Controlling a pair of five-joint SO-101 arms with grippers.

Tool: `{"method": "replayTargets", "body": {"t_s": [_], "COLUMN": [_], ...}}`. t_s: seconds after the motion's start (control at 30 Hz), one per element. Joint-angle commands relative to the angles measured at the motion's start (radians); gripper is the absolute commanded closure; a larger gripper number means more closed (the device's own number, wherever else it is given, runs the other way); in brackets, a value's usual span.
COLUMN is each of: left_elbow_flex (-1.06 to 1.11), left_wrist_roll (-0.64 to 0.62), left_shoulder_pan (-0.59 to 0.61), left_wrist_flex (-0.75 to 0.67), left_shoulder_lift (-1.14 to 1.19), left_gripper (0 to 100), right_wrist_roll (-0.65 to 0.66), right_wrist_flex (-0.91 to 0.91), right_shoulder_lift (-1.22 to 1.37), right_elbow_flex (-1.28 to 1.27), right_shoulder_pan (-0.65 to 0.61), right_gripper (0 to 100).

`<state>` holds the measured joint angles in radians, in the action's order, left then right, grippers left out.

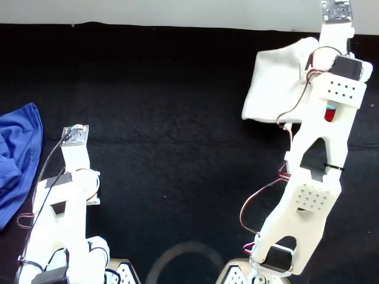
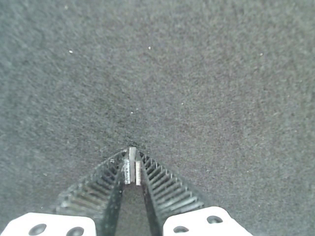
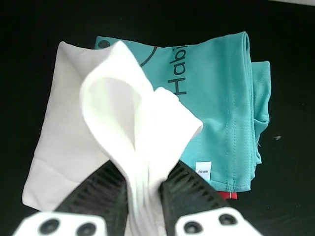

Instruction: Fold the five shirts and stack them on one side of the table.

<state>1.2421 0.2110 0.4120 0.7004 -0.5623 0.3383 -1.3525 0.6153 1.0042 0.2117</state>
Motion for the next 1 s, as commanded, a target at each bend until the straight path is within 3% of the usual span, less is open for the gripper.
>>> {"method": "replayTargets", "body": {"t_s": [0.0,0.27,0.6,0.83,0.97], "left_elbow_flex": [0.002,0.002,0.002,0.002,0.002], "left_wrist_roll": [0.003,0.003,0.003,0.003,0.003], "left_shoulder_pan": [0.008,0.008,0.008,0.008,0.008], "left_wrist_flex": [-0.015,-0.015,-0.015,-0.015,-0.015], "left_shoulder_lift": [-0.015,-0.015,-0.015,-0.015,-0.015], "left_gripper": [99,99,99,99,99], "right_wrist_roll": [0.008,0.011,0.011,0.015,0.138], "right_wrist_flex": [-0.002,-0.062,-0.05,0.05,0.09], "right_shoulder_lift": [-0.059,-0.194,-0.254,-0.191,-0.053], "right_elbow_flex": [0.054,0.177,0.177,0.168,0.168], "right_shoulder_pan": [-0.03,-0.113,-0.116,-0.03,0.022], "right_gripper": [99.1,99.1,99.1,99.1,99.1]}}
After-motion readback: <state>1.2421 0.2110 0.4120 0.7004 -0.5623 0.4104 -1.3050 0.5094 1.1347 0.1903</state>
